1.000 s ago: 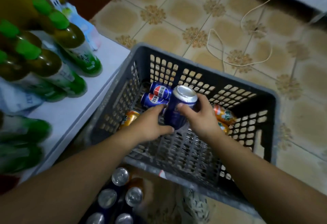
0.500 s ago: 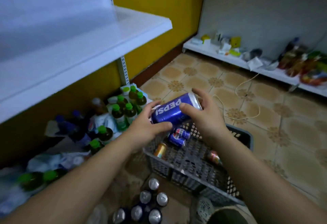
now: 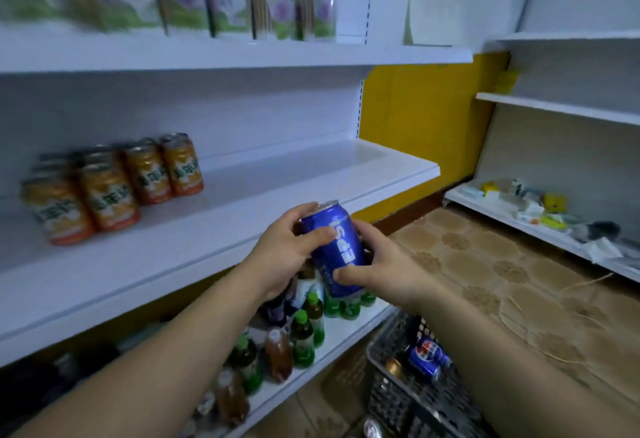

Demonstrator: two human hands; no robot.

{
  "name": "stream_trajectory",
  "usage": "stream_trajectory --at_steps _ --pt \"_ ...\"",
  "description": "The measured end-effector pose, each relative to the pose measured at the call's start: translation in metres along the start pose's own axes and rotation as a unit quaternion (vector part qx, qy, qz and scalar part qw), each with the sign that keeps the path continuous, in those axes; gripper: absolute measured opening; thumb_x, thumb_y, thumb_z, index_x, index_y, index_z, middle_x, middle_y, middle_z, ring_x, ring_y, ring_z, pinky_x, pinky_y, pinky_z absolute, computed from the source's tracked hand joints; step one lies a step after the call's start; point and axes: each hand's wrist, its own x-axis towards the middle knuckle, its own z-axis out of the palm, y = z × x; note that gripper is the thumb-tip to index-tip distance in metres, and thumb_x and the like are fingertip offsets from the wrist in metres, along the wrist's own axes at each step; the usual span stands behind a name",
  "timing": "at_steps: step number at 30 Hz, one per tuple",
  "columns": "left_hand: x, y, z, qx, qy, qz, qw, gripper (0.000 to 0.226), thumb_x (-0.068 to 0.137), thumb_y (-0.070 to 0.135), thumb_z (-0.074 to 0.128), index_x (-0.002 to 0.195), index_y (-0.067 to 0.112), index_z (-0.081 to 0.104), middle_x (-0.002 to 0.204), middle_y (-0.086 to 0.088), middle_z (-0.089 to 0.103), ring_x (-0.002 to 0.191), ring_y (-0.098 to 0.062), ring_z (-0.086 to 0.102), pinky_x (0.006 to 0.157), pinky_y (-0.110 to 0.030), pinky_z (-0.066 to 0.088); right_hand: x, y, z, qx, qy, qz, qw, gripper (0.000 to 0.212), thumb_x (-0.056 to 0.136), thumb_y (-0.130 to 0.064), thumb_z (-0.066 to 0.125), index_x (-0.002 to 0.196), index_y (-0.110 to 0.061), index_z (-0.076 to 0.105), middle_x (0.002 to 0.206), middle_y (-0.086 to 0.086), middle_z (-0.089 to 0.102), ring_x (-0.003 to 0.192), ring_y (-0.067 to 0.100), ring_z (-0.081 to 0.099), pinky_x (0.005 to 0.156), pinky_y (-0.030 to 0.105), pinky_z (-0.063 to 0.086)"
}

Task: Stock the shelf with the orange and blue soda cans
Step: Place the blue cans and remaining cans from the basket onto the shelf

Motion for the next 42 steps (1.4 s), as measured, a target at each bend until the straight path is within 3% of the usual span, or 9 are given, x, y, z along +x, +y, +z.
stream_trajectory --at_steps 4,8,11,13,17,23,28,36,42 --pt "-0.024 0.023 -0.043 -0.08 -0.015 -0.006 0.997 0.029 0.097 0.012 0.047 0.125 0.018 0.054 0.1 -0.006 0.07 0.084 -0.021 0.066 0.072 -0.035 0.057 0.015 -0.026 0.033 0.074 0.009 -0.023 0.997 0.071 0.054 -0.027 0.076 0.122 -0.024 0.056 0.11 0.006 0.068 0.094 0.023 0.069 0.084 0.044 0.057" --pt "-0.048 0.028 -0.065 -0.001 -0.037 0.012 0.999 0.052 0.087 -0.007 0.057 0.127 0.027 0.051 0.104 -0.009 0.069 0.092 -0.026 0.068 0.086 -0.042 0.056 0.029 -0.05 0.061 0.209 0.007 -0.009 0.978 0.054 0.064 -0.015 0.067 0.117 -0.013 0.057 0.108 0.016 0.068 0.088 0.027 0.068 0.071 0.038 0.056" --pt "-0.054 0.032 -0.071 0.08 0.026 0.065 0.994 0.062 0.079 -0.008 0.068 0.122 0.034 0.05 0.102 -0.005 0.065 0.089 -0.019 0.068 0.071 -0.03 0.056 0.036 -0.071 0.077 0.147 0.027 -0.023 0.988 0.031 0.084 -0.02 0.069 0.113 -0.021 0.056 0.108 0.008 0.069 0.091 0.02 0.069 0.074 0.033 0.056" --pt "-0.058 0.034 -0.078 0.1 0.043 0.09 0.99 0.062 0.079 -0.003 0.071 0.116 0.039 0.047 0.105 -0.003 0.063 0.089 -0.014 0.067 0.068 -0.024 0.054 0.039 -0.082 0.083 0.106 0.071 -0.043 0.991 0.038 0.083 -0.026 0.073 0.116 -0.022 0.054 0.106 0.003 0.067 0.089 0.016 0.069 0.072 0.03 0.057" --pt "-0.066 0.032 -0.094 0.082 0.036 0.059 0.994 0.049 0.083 0.007 0.07 0.122 0.028 0.05 0.108 -0.002 0.064 0.092 -0.014 0.067 0.075 -0.027 0.055 0.04 -0.094 0.099 0.146 0.06 -0.066 0.985 0.038 0.089 -0.02 0.066 0.122 -0.021 0.049 0.108 0.006 0.064 0.091 0.022 0.068 0.072 0.034 0.059" --pt "-0.089 0.031 -0.147 0.258 0.108 0.043 0.959 0.062 0.075 0.026 0.08 0.122 0.033 0.041 0.111 0.008 0.06 0.097 -0.008 0.061 0.085 -0.03 0.052 0.054 -0.109 0.151 0.019 -0.006 -0.077 0.997 0.05 0.075 -0.024 0.08 0.113 -0.022 0.048 0.1 -0.003 0.062 0.09 0.018 0.065 0.078 0.035 0.058" --pt "-0.117 0.035 -0.233 0.419 0.15 -0.053 0.894 0.063 0.085 0.049 0.063 0.14 0.025 0.043 0.138 0.002 0.051 0.123 -0.014 0.05 0.099 -0.029 0.04 0.07 -0.104 0.21 0.044 -0.06 -0.085 0.994 0.061 0.075 -0.01 0.077 0.125 -0.024 0.045 0.109 -0.007 0.057 0.101 0.018 0.06 0.082 0.035 0.055" --pt "-0.186 0.015 -0.393 0.617 0.216 -0.286 0.701 0.077 0.087 0.073 0.027 0.151 0.031 0.022 0.161 0.005 0.015 0.146 -0.02 0.017 0.117 -0.051 0.012 0.1 -0.108 0.291 0.051 -0.111 -0.081 0.989 0.067 0.075 -0.008 0.077 0.129 -0.026 0.043 0.114 -0.004 0.054 0.099 0.013 0.056 0.084 0.034 0.047" --pt "-0.197 0.001 -0.416 0.638 0.257 -0.28 0.669 0.078 0.085 0.078 0.018 0.152 0.04 0.01 0.161 0.013 0.002 0.148 -0.015 0.002 0.116 -0.057 0.002 0.115 -0.117 0.337 0.038 -0.17 -0.105 0.979 0.076 0.079 -0.008 0.075 0.141 -0.026 0.035 0.117 -0.01 0.052 0.105 0.01 0.052 0.09 0.031 0.042"
